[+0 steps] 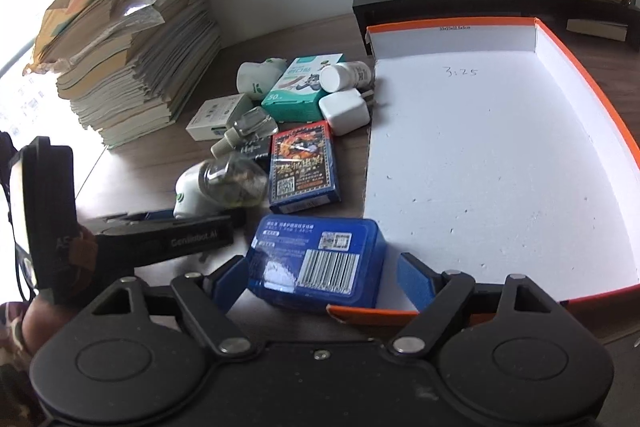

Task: Organize rigid objects
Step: 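Close the right gripper on the blue tin while the left gripper grasps the white air freshener, then lift the blue tin with the right gripper while the left gripper carries the air freshener toward the tray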

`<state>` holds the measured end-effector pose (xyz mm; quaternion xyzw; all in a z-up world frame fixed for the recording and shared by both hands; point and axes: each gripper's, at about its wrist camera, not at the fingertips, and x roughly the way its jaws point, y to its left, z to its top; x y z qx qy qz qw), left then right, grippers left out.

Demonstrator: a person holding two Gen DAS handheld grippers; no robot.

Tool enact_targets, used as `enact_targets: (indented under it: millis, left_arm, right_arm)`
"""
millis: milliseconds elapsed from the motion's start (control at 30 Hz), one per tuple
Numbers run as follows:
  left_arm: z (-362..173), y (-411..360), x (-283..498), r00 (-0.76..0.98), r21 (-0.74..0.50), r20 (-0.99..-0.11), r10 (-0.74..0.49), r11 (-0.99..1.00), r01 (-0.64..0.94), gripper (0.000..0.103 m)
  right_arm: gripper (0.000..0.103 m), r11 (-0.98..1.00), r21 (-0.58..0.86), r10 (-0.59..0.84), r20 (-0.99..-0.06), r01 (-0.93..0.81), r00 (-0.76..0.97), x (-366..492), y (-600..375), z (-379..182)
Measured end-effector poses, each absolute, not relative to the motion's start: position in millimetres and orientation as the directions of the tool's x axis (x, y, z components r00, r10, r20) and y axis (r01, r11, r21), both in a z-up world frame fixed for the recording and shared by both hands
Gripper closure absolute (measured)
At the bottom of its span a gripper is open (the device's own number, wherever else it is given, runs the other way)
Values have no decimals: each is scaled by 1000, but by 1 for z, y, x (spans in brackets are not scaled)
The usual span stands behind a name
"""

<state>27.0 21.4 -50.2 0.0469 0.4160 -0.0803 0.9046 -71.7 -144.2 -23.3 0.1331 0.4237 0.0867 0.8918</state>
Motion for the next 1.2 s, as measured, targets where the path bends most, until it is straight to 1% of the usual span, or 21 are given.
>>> enact_targets:
  millis: [67,100,300,333,433,533,667,767,833,867,933,967,1000,1067,1133,1167,1200]
  left_arm:
    - [-49,27,26,644,-23,-753,-134,984,177,49]
    - [-49,29,25,649,-26,-749,-133,985,171,59]
    - [-46,34,19,658,-15,-742,-125,985,169,60]
    - [-46,35,18,661,-19,-740,-126,986,168,60]
    - [-43,40,14,669,-31,-730,-139,985,170,60]
    - [-36,43,8,684,-32,-715,-144,984,174,60]
    - [-30,47,4,693,-35,-707,-145,985,170,60]
    - [-27,48,1,700,-30,-700,-140,985,168,60]
    - [-25,49,-1,703,-33,-697,-140,986,164,60]
    - [-24,50,-2,705,-36,-695,-140,986,161,60]
    - [-23,51,-3,708,-31,-694,-133,987,155,60]
    - [-23,51,-4,710,-33,-692,-131,988,151,60]
    - [-22,53,-4,711,-36,-691,-129,989,144,60]
    - [-21,55,-6,715,-40,-688,-124,990,134,60]
    - [-20,58,-6,718,-38,-686,-115,992,122,60]
    - [-19,60,-7,720,-39,-685,-111,992,116,60]
    - [-19,61,-7,723,-39,-683,-106,993,109,60]
  right_arm:
    - [8,951,305,268,-733,-49,625,-73,-142,-25]
    - [7,954,294,264,-733,-58,627,-74,-140,-26]
    - [7,970,192,242,-747,-149,619,-73,-125,-30]
    - [7,969,163,245,-746,-186,619,-72,-121,-31]
    - [7,959,13,198,-744,-282,638,-69,-109,-33]
    - [6,926,-53,211,-748,-373,629,-60,-104,-36]
    - [4,891,-70,234,-776,-449,586,-42,-103,-43]
    - [5,865,-22,278,-811,-502,515,-28,-104,-51]
    - [7,847,-11,298,-817,-531,493,-24,-102,-55]
    - [10,837,-10,305,-821,-546,483,-23,-100,-57]
    - [24,842,19,327,-814,-539,480,-20,-99,-57]
    - [32,848,49,343,-810,-528,475,-18,-98,-56]
    - [45,850,68,356,-805,-523,474,-18,-98,-55]
    - [58,860,146,399,-790,-489,465,-17,-98,-52]
    - [57,865,167,411,-779,-474,474,-19,-96,-51]
    - [43,865,162,411,-771,-475,486,-20,-95,-49]
    - [25,863,148,409,-765,-483,498,-22,-94,-48]
